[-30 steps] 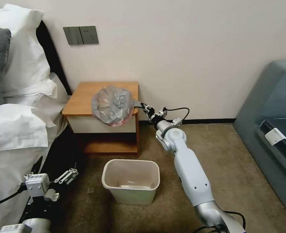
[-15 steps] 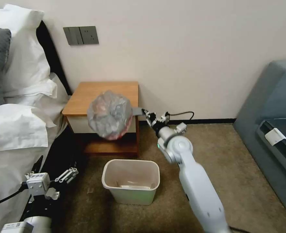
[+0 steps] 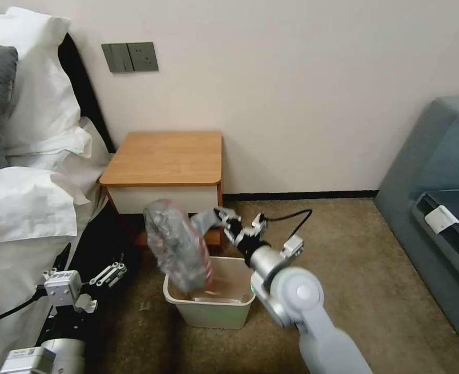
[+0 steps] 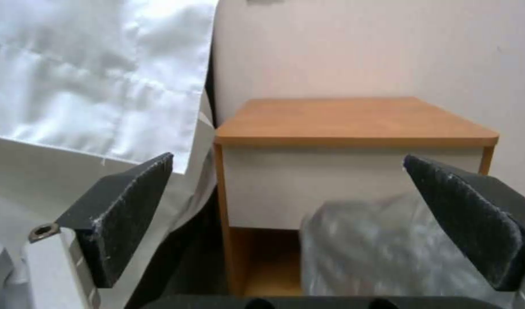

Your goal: Pick up the garbage bag from the table and place it over the trash can.

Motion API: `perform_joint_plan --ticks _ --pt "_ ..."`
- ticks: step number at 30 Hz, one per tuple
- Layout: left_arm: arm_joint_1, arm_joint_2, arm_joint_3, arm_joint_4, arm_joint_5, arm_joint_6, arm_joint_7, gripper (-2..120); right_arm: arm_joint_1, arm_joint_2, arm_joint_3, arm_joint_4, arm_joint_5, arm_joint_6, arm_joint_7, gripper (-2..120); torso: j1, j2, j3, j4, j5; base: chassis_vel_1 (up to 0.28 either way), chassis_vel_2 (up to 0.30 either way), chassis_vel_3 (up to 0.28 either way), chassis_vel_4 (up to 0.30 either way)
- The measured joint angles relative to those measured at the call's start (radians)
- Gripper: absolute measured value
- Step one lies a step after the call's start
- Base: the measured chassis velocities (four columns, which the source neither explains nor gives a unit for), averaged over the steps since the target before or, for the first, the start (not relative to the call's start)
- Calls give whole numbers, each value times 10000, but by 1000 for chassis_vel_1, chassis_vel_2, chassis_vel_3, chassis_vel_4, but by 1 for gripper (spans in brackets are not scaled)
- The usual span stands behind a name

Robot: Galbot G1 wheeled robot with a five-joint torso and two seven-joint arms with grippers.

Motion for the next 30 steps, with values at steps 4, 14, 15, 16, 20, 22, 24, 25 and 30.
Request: perform_joint_plan --ticks 4,14,15,16,20,22,24,25,30 --pt "-6 8 -51 -27 -57 -8 -5 100 221 121 -400 164 -194 407 770 0 0 0 0 1 0 0 0 0 0" --pt "-100 -47 -18 35 -110 -22 -6 100 1657 373 -1078 199 121 1188 2637 0 0 0 1 2 -1 0 0 0 0" --pt "-100 -47 -18 35 -110 -22 -6 100 1657 373 -1078 199 121 1188 2637 0 0 0 1 2 -1 0 0 0 0" --pt "-101 -54 -14 51 -116 -23 -7 100 1927 435 -1118 278 323 1278 2971 0 0 0 1 2 0 0 0 0 0" --pt "-104 -55 -55 68 -169 -30 -6 100 2205 491 -1198 503 613 1478 3619 0 0 0 1 2 0 0 0 0 0" --pt "-124 -38 -99 75 -219 -30 -6 100 2176 480 -1294 665 650 1514 3796 0 0 1 1 2 -1 0 0 0 0" --pt "-133 -24 -110 82 -231 -30 -6 100 2118 470 -1348 702 609 1520 3824 0 0 0 1 1 -1 0 0 0 0" --pt "-145 -10 -114 88 -239 -30 -7 100 2055 462 -1408 716 531 1522 3840 0 0 1 1 1 -1 0 0 0 0" --pt "-204 17 -107 108 -242 -23 -7 100 1795 427 -1620 648 14 1523 3838 0 1 0 1 1 -1 0 0 0 0"
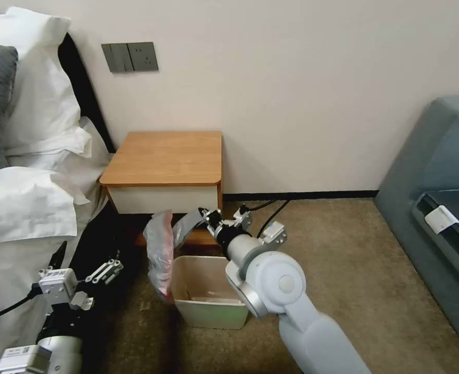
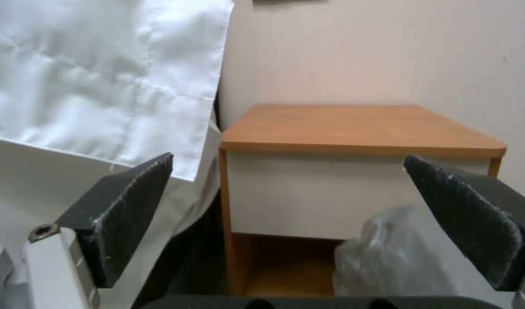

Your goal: Pick up the garbage bag from the table and place it over the trash can.

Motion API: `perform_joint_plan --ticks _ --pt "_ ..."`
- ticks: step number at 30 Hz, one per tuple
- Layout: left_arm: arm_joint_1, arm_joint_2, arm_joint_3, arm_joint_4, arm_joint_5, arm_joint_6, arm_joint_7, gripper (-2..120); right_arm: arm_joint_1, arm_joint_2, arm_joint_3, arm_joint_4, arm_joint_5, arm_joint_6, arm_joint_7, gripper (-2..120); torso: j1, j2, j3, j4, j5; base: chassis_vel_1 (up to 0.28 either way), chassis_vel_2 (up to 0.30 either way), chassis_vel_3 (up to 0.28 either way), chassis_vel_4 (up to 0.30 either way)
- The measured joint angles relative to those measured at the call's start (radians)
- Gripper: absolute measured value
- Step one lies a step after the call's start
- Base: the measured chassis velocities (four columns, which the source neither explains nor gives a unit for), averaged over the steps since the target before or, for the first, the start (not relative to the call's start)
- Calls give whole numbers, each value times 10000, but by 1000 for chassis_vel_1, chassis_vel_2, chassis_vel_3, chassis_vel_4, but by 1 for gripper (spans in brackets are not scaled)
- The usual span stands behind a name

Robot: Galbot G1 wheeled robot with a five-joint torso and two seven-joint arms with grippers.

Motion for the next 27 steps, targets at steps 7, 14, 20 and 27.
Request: perform_joint_plan --ticks 7,14,20,27 --pt "-82 1 43 35 4 29 0 100 -714 -308 -166 138 -825 -126 -70 0 -1 0 0 0 1 0 0 0 0" --pt "-162 -6 118 146 29 35 0 100 -1962 -1269 -383 198 -3258 -819 -1311 0 -1 0 0 -1 2 0 0 0 0" --pt "-220 -14 168 189 66 42 0 100 -2292 -1766 -565 53 -4545 -1123 -1801 0 -1 0 0 -1 2 0 0 0 0" --pt "-295 -41 203 262 93 50 1 100 -1961 -2408 -510 232 -2719 -1518 -676 0 0 0 0 1 1 0 0 0 0"
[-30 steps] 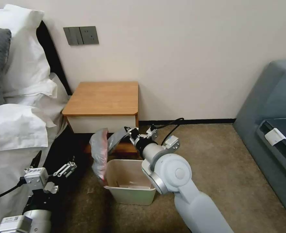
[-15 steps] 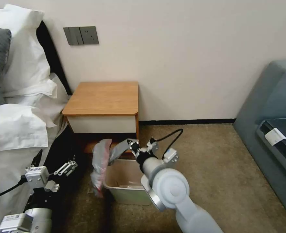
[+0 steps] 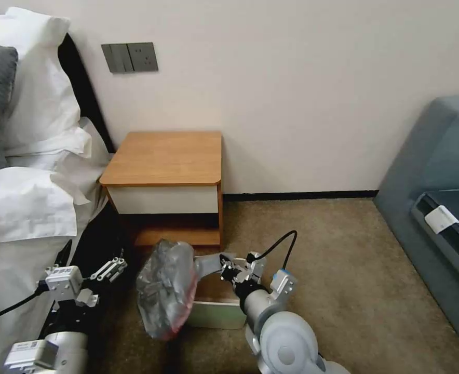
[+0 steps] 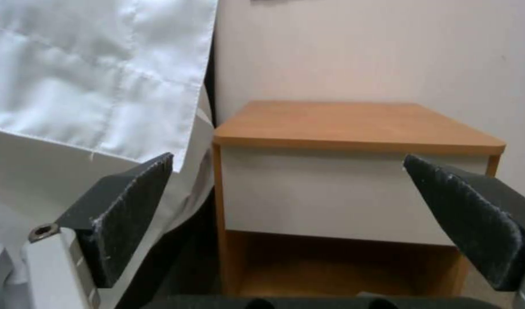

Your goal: Pick up the garbage bag from the table and place it over the trash can.

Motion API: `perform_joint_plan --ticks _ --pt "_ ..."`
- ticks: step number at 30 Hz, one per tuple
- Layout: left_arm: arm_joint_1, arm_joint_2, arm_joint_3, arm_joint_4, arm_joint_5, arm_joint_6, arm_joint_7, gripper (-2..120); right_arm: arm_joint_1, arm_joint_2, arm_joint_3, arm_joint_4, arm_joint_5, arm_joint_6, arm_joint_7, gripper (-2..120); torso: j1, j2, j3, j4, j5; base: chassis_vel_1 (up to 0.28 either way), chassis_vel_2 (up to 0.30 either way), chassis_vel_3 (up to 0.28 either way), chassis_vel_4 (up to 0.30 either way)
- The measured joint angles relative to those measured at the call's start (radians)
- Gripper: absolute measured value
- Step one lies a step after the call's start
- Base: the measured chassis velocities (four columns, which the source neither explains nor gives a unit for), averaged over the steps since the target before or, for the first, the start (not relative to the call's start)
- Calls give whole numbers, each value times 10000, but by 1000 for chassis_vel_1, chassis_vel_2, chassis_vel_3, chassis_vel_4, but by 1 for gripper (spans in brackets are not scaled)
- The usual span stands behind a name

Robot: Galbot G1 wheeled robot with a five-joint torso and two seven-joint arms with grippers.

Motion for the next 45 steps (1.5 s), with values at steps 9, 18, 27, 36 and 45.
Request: perform_joint_plan --ticks 9,18,27,36,45 --pt "-91 -14 48 123 16 3 4 100 57 -181 226 66 954 -558 941 22 -1 0 0 -1 0 0 0 0 0" --pt "-236 23 122 212 24 123 10 100 258 -443 440 680 1944 -720 1582 54 0 0 0 -1 1 0 0 0 0" --pt "-263 96 133 261 12 176 11 100 70 -897 855 1433 2298 -721 1768 83 0 0 0 0 1 0 0 0 0" --pt "-254 350 727 166 -6 692 -20 100 -973 -1261 2490 2142 2400 -1000 1424 100 0 0 0 -1 2 0 0 0 0" --pt "-414 1089 2828 408 205 2046 -1151 100 -1752 -1167 3638 2413 1834 -1045 987 100 -1 0 0 -2 1 0 0 0 0"
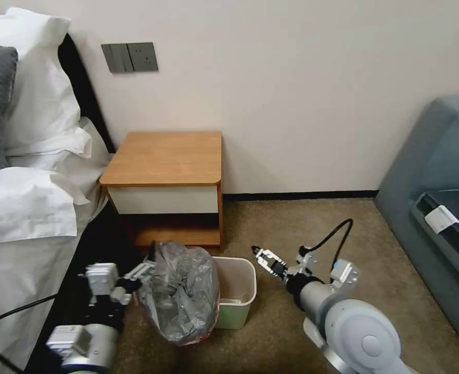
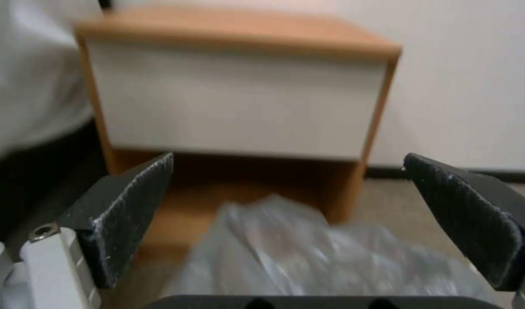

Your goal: Pick up the garbage bag from the table and place it over the trash can.

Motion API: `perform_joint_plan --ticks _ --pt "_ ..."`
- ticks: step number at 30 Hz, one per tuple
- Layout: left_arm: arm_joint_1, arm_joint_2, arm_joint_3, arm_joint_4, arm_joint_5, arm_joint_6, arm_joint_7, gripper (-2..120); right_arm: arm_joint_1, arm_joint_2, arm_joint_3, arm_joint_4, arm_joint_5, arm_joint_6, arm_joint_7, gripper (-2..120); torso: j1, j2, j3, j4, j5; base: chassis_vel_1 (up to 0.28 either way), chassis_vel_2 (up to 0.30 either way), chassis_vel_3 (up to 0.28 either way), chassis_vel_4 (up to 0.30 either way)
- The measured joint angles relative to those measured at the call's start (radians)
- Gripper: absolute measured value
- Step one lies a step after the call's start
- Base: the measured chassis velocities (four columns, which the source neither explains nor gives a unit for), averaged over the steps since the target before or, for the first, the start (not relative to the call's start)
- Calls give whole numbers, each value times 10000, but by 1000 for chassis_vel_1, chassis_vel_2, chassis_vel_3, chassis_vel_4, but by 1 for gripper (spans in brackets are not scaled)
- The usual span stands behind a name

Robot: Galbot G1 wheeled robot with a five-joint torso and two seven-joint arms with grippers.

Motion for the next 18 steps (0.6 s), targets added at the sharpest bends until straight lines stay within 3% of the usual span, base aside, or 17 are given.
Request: perform_joint_plan --ticks 4,7,12,14,18 --pt "-99 66 316 188 25 368 -412 99 -244 59 332 48 -27 -2 -79 100 0 0 0 0 0 0 0 0 0" --pt "-247 158 617 401 -74 1069 -1248 88 -525 188 709 66 -112 -12 -162 100 0 0 1 0 -1 0 0 0 0" --pt "-310 186 649 528 -169 1374 -1695 77 -587 290 795 62 -205 -8 -167 100 0 0 0 0 0 0 0 0 0" --pt "-352 203 613 600 -319 1617 -1960 67 -588 345 793 13 -286 13 -171 100 0 0 0 1 -1 0 0 0 0" --pt "-383 254 527 651 -493 1865 -2051 56 -585 379 760 -75 -354 22 -196 100 0 0 0 1 -1 0 0 0 0"
